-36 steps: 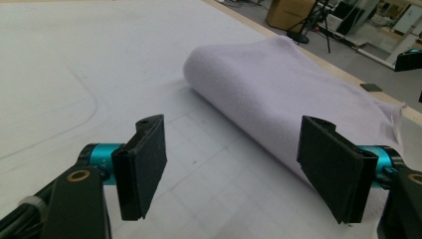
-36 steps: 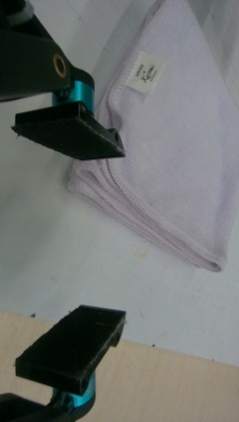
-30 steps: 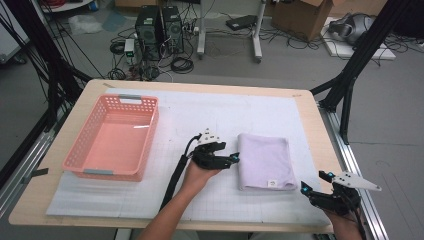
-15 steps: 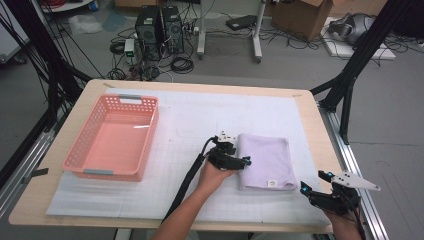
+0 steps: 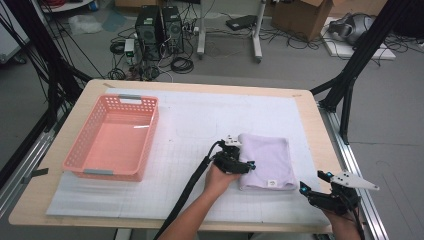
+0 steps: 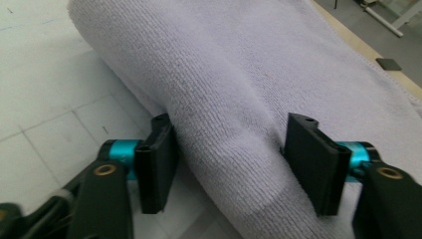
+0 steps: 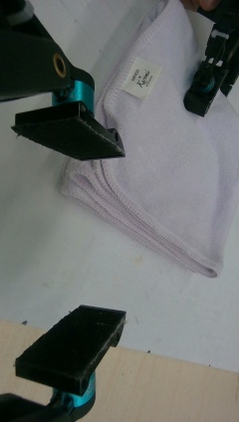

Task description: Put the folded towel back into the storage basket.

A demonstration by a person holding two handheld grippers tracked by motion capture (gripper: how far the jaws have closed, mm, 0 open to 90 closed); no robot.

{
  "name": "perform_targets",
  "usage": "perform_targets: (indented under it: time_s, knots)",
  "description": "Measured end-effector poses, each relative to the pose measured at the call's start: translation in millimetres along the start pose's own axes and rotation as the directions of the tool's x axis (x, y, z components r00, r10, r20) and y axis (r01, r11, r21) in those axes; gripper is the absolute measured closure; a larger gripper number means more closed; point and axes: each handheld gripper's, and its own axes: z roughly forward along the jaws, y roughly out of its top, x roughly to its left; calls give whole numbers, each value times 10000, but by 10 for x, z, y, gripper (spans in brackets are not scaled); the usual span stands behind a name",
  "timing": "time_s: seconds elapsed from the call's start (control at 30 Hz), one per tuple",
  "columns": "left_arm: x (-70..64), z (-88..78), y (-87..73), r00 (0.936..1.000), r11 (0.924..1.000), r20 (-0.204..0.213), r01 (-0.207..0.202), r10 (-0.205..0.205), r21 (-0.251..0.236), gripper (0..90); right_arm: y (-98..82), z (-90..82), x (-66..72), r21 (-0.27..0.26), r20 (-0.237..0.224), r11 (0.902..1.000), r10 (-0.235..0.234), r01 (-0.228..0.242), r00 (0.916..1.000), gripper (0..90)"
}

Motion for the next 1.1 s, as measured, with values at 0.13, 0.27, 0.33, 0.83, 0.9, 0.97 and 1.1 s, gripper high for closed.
perform_targets:
  time_s: [0.13,0.27,0.33,0.83,0.9,0.97,1.1]
  knots:
    - [39,-38,-34,9987,9989,284,419,-413,-210,649,-2,-15,0,36,31,10000,44,-44,10000,208]
    - [69,-82,-28,9975,9986,502,502,-492,-187,706,-15,-32,-24,-13,94,9999,147,-147,9998,208]
    - [78,-98,-37,9971,9983,580,511,-495,-273,711,-16,-41,-31,-28,116,9999,123,-122,9999,208]
    - [192,-496,-83,9958,9946,861,-234,322,-1012,719,-6,-25,-15,-64,62,9999,98,-98,9999,208]
    - [232,-566,-106,9954,9930,842,-365,461,-1127,720,-6,-27,-20,-87,55,9999,139,-139,9999,208]
    - [272,-638,-128,9949,9906,867,-402,519,-1311,721,-5,-36,-33,-144,68,9998,155,-154,9999,207]
    - [331,-782,-149,9934,9856,867,-607,751,-1578,724,-4,-42,-44,-181,100,9997,177,-175,9998,206]
